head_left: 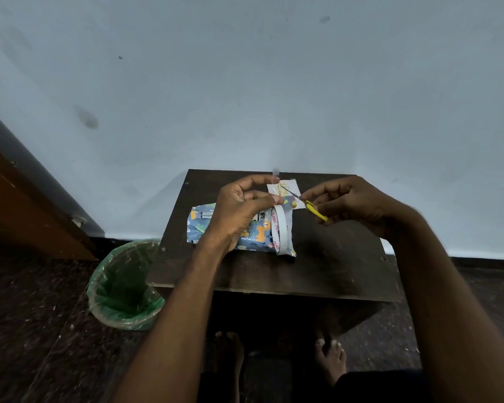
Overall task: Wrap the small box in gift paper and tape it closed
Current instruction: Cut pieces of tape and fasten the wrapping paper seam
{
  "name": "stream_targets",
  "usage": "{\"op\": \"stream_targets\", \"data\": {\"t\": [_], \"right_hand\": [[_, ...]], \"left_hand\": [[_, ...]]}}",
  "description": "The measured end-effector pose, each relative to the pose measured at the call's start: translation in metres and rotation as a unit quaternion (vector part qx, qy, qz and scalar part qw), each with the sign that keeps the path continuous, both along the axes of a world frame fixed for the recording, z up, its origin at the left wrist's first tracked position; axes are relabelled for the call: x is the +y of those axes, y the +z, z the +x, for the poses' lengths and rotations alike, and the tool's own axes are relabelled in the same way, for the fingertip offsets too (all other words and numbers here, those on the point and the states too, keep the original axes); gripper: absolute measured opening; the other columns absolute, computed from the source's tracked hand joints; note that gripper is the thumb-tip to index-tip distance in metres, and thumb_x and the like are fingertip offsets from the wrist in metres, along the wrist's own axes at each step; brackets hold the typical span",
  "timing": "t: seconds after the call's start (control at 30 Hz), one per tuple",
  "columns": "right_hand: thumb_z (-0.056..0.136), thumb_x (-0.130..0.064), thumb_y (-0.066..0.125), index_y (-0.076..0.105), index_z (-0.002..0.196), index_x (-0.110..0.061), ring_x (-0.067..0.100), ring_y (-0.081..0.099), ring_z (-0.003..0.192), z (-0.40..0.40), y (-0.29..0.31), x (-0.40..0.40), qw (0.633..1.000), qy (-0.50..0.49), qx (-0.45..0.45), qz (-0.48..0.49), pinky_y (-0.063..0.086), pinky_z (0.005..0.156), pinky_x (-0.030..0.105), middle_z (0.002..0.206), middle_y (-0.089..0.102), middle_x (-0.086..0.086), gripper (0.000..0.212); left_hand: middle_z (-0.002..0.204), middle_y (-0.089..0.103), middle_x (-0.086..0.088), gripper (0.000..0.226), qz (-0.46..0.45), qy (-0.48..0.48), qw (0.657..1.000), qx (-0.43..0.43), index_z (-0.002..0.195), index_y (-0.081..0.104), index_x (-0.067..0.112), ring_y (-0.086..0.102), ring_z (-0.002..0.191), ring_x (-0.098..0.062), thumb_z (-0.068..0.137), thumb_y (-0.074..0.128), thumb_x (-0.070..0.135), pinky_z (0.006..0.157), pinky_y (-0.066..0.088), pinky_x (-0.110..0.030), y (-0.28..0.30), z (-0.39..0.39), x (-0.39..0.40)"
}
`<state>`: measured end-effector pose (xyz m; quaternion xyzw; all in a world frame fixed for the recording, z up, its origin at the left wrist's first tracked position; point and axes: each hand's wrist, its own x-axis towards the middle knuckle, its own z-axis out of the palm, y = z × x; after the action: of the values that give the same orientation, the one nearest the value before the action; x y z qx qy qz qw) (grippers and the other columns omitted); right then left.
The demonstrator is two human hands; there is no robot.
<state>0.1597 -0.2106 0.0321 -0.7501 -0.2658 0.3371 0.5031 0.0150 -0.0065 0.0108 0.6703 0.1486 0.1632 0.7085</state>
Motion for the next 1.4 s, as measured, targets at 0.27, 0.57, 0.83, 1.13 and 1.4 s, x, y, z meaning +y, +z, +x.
{"op": "stream_targets", "data": {"t": [0.27,0.57,0.83,1.13,1.4], "right_hand": [[0.094,0.004,0.065,0.082,0.113,-0.018,0.027,0.066,0.086,-0.001,0.003,0.001,1.000,0.022,-0.007,-0.004,0.059,0.077,0.037,0.109,0.070,0.029,0.034],[0.094,0.005,0.065,0.082,0.112,-0.017,0.025,0.063,0.085,-0.004,0.008,0.004,1.000,0.023,-0.019,-0.004,0.057,0.070,0.029,0.107,0.070,0.030,0.034],[0.092,0.004,0.066,0.084,0.109,-0.022,0.020,0.059,0.081,-0.005,0.011,0.004,0.998,0.034,-0.058,-0.011,0.054,0.067,0.029,0.101,0.072,0.023,0.035],[0.091,0.011,0.066,0.083,0.109,-0.020,0.022,0.054,0.077,0.000,0.006,0.004,0.991,0.078,-0.110,-0.010,0.051,0.063,0.026,0.095,0.064,0.036,0.040],[0.087,0.008,0.073,0.083,0.103,-0.021,0.019,0.059,0.074,0.007,-0.007,-0.005,0.985,0.021,-0.152,-0.072,0.048,0.067,0.032,0.090,0.073,0.026,0.034]], "left_hand": [[0.095,0.083,-0.012,0.033,0.018,-0.014,1.000,0.000,0.119,0.076,0.012,0.080,0.095,-0.023,0.087,0.083,0.003,0.080,0.060,-0.024,-0.003,0.001,0.001],[0.092,0.081,-0.017,0.032,0.048,-0.029,0.998,-0.002,0.117,0.077,0.012,0.080,0.096,-0.034,0.087,0.084,0.002,0.093,0.062,-0.042,-0.008,0.001,0.003],[0.091,0.081,-0.018,0.032,0.057,-0.038,0.998,-0.001,0.117,0.076,0.009,0.081,0.090,-0.028,0.088,0.082,-0.001,0.091,0.063,-0.043,-0.008,0.000,0.003],[0.088,0.081,-0.018,0.038,0.060,-0.042,0.997,0.001,0.120,0.076,0.010,0.080,0.088,-0.023,0.085,0.082,-0.005,0.089,0.062,-0.032,-0.007,0.000,0.003],[0.094,0.082,-0.017,0.045,0.031,-0.018,0.999,0.020,0.127,0.071,0.013,0.081,0.094,-0.031,0.086,0.084,0.001,0.100,0.061,-0.052,-0.008,0.002,0.004]]}}
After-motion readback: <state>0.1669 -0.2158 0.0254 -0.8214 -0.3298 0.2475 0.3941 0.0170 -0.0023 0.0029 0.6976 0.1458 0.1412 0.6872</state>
